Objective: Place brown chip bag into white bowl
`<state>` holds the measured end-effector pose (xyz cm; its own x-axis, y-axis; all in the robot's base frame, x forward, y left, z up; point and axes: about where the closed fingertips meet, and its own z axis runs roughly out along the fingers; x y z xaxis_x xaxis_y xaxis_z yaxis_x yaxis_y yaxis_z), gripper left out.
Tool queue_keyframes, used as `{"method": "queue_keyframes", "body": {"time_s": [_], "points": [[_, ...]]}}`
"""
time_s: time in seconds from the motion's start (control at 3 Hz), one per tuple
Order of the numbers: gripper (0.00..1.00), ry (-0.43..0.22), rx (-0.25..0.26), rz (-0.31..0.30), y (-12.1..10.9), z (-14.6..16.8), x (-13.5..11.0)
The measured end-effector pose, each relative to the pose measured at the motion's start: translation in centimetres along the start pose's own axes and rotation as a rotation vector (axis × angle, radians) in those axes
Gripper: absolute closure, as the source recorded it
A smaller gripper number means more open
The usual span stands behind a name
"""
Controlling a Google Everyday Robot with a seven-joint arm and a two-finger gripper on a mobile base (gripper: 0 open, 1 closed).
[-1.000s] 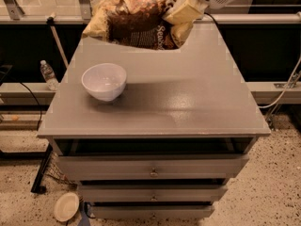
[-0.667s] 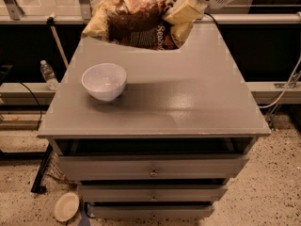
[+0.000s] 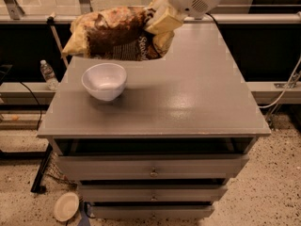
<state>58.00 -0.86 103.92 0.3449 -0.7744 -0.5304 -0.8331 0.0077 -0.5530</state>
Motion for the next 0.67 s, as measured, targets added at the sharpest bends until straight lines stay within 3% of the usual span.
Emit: {"method": "queue_keyframes", "body": {"time_s": [0.67], "points": [[1.0, -0.035, -0.092, -0.067, 1.7, 3.8, -2.9]]}}
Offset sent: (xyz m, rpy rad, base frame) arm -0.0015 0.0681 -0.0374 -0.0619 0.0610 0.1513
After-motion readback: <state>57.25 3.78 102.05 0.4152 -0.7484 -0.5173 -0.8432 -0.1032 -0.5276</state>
